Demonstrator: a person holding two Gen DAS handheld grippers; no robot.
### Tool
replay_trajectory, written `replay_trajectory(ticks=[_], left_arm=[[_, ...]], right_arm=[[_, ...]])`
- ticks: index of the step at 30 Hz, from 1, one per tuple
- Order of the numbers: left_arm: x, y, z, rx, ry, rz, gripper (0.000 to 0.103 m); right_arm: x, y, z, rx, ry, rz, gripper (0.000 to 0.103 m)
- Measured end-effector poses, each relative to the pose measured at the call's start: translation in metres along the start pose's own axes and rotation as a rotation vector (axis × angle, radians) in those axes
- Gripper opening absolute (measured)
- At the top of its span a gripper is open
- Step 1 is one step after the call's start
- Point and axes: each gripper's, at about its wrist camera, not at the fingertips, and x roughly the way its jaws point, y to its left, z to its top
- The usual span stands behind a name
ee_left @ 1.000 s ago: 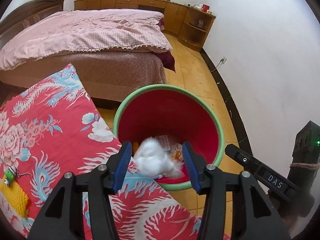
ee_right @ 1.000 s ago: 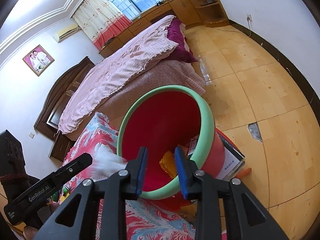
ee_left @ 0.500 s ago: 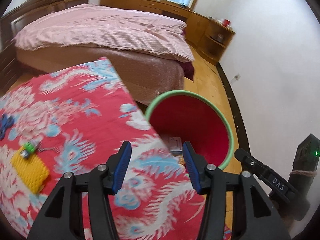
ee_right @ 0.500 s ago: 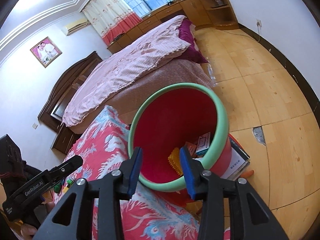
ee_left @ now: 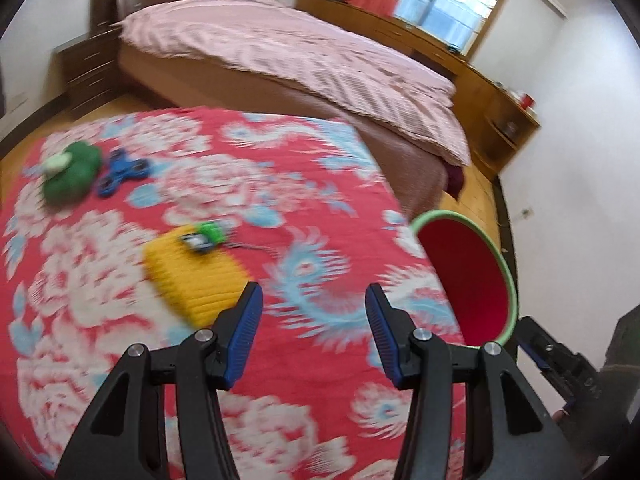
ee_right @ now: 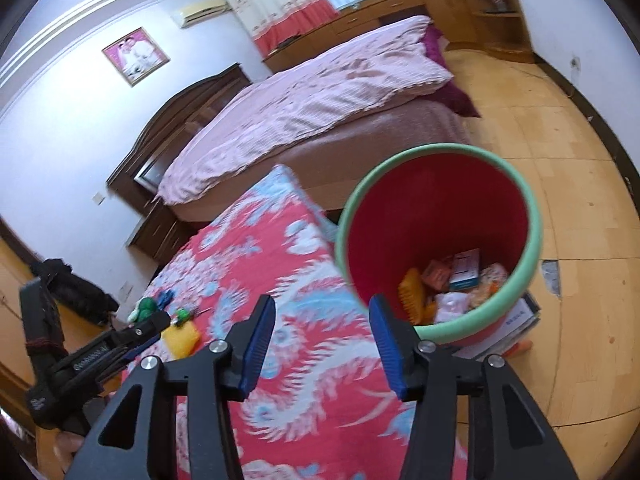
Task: Collect trash
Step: 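Move both grippers back over the table of trash, then grasp the green figure keychain with the right gripper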
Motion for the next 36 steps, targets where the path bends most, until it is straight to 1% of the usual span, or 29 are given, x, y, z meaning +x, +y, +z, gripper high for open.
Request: replay_trajectory(ticks=[4,7,17,19,23,28,36], left_arm=[[-0.008,0.028,-0.001,-0.051,-0.006,0.06,0.053],[-0.013,0.05,-0.002,-0.086,-0.017,0.091,0.053],[-0.023,0.106,-0.001,-0.134,-0.064,0.222,0.053],[-0.024,0.116,0.0,-0.146,-0.077,0.251,0.053],[-0.024,0.136,0.001,-0.168,-0.089,0.295,0.053],[-0.02,0.151,0.0,-0.191,-0.089,0.309,0.053],[-0.014,0.166,-0.001,-0.224,-0.084,0.294,0.053]], right_arm=[[0.007,0.026,-0.002,-0.048,0.02,0.025,0.055],[0.013,0.043,-0.004,-0.088,0.036,0.036,0.056],[0.058,0.109,-0.019,-0.241,0.126,0.076,0.057],[0.07,0.122,-0.023,-0.268,0.146,0.085,0.059],[0.096,0.147,-0.029,-0.322,0.183,0.099,0.059],[0.133,0.172,-0.037,-0.36,0.235,0.089,0.059],[0.173,0.196,-0.04,-0.372,0.27,0.075,0.059]])
